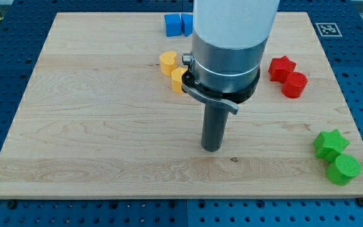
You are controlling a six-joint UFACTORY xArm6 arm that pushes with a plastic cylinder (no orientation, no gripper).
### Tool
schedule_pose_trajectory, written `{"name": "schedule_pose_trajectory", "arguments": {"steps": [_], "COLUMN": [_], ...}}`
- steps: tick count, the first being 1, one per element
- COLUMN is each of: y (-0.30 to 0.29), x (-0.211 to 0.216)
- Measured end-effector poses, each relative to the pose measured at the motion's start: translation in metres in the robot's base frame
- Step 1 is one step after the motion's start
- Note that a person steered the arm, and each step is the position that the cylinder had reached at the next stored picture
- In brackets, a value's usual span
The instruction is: Move the heart to the top left side of the board
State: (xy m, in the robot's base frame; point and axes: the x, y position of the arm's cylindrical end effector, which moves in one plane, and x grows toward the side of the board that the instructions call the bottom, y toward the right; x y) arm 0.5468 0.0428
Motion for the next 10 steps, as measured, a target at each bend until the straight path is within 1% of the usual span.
{"name": "schedule_pose_trajectory", "arguments": {"steps": [1, 4, 5, 6, 7, 10], "y": [0.000, -0.010, -0.010, -0.024, -0.057, -0.090], "x": [-0.010, -0.127, -0.144, -0.151, -0.170, -0.172]}}
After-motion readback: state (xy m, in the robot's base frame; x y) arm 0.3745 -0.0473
